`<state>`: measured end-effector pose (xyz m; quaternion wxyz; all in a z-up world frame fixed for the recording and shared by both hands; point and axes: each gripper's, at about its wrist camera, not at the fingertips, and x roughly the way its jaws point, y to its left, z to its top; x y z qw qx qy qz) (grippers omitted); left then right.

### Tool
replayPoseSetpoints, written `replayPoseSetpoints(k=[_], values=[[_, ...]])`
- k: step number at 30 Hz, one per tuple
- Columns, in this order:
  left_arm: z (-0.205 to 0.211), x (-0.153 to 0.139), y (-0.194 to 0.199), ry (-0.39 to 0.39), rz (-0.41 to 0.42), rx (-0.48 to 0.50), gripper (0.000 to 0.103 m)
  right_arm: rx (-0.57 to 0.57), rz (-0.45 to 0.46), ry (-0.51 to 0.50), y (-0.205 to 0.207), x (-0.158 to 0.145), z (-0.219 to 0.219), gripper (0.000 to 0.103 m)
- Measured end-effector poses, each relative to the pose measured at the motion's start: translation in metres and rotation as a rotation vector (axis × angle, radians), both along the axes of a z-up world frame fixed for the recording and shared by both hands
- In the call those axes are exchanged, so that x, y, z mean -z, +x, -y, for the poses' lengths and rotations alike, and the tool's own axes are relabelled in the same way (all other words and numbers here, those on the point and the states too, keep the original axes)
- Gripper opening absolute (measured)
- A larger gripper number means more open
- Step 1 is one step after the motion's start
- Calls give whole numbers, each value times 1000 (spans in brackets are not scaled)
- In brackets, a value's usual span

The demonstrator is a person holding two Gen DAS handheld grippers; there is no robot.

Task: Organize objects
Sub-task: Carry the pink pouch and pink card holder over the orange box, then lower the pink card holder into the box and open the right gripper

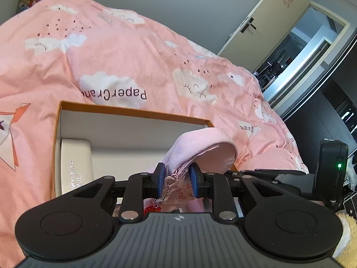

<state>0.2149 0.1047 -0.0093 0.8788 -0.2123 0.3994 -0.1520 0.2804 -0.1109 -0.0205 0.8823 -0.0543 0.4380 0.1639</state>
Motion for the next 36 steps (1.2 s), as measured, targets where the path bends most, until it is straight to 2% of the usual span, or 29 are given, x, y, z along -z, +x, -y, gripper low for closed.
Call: replayPoseSetpoints(k=[4,8,9,13,14,15,16,18,21,25,27,31,32,36], values=[[1,7,4,-1,-15,10,27,-13,-27,-36,-1,8,0,0],[-3,12,12,26,-38,-40,27,-87,-52,-35,5,8,-3,0],[-4,13,14,35,-44,-51,27,-114,-69,-24,8,9,-5,5],[-9,18,20,45,-72,-77,27,-217,-100,-15,21,11,-21,11],[-10,19,21,51,-74,-80,27,-242,-99,-35,24,13,-26,16],[-10,19,22,56,-77,-82,27,-266,-96,-51,28,15,-30,27],[-10,20,24,61,-79,-85,27,-300,-104,-66,33,17,-35,34],[-10,21,27,72,-85,-87,27,-345,-123,-92,46,24,-42,39],[-10,23,34,89,-101,-89,27,-409,-134,-153,59,34,-52,39],[-9,28,42,106,-117,-89,27,-468,-180,-166,72,45,-61,37],[-9,30,44,104,-120,-84,27,-473,-187,-184,77,51,-62,30],[-5,31,48,107,-122,-68,27,-457,-241,-234,82,64,-60,27],[-3,32,49,109,-124,-64,27,-458,-255,-246,81,67,-58,17],[0,33,52,107,-127,-52,27,-451,-302,-252,82,72,-51,18]])
